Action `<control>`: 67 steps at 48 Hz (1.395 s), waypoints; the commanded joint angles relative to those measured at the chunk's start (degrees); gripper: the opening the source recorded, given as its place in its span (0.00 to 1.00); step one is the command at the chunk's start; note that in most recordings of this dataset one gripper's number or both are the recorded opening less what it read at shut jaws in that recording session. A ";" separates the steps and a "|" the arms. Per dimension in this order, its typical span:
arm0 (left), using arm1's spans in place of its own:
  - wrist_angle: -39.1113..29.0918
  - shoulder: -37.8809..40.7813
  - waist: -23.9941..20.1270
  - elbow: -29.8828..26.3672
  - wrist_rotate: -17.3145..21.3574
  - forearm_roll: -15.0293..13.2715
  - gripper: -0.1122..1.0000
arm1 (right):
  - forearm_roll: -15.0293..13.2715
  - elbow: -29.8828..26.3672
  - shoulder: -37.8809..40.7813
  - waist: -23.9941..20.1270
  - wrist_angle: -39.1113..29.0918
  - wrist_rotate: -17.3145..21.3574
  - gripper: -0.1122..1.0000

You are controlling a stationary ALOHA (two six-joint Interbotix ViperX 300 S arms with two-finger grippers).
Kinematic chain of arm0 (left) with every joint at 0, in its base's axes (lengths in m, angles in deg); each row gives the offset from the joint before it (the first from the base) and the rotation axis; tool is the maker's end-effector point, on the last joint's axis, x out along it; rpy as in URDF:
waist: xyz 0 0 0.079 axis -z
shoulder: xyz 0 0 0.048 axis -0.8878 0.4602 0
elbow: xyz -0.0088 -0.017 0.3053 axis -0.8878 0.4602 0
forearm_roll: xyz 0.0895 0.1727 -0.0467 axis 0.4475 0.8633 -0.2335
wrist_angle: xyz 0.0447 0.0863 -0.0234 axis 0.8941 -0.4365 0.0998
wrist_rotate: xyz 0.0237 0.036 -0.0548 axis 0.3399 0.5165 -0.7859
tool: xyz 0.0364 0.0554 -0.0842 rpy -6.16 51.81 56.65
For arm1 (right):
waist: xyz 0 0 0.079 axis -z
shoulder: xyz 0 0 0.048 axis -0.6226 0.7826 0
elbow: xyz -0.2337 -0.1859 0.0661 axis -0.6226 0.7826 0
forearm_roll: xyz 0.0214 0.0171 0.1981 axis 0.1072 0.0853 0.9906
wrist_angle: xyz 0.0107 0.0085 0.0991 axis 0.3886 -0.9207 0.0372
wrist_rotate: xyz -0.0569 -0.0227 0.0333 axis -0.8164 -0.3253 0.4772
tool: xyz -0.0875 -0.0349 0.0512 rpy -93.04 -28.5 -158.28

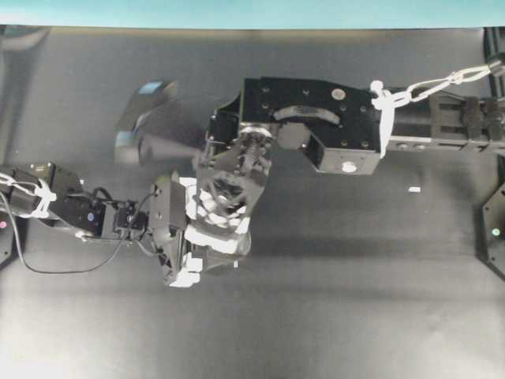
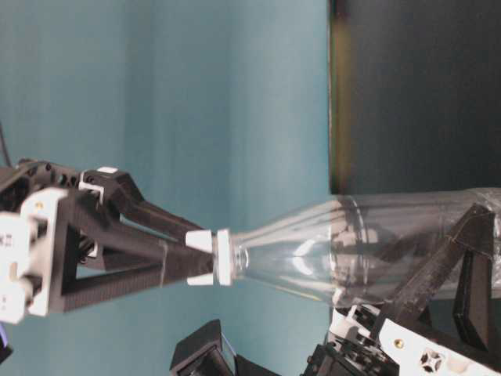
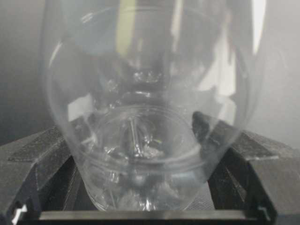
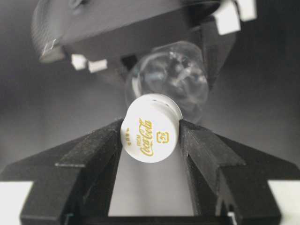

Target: Open the bottle cap by holding the bottle with the left arm and twisting the cap with the right arm.

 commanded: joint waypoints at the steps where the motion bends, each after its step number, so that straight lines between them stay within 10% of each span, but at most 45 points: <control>1: -0.09 -0.09 -0.26 -0.26 -0.09 0.18 0.85 | 0.44 -2.29 0.18 -0.26 -4.22 -5.80 0.45; 17: -1.85 -0.09 -0.79 -0.53 0.35 0.18 0.85 | 0.44 -4.22 1.14 -0.26 -9.05 -11.87 0.44; 36: -1.93 0.09 -1.14 -0.35 0.44 0.18 0.85 | 0.18 -2.90 0.70 -2.55 -6.86 -27.69 0.44; 67: -1.93 0.62 -1.14 -0.26 0.35 0.09 0.85 | -1.32 -0.44 -0.53 -3.08 -3.87 -25.58 0.44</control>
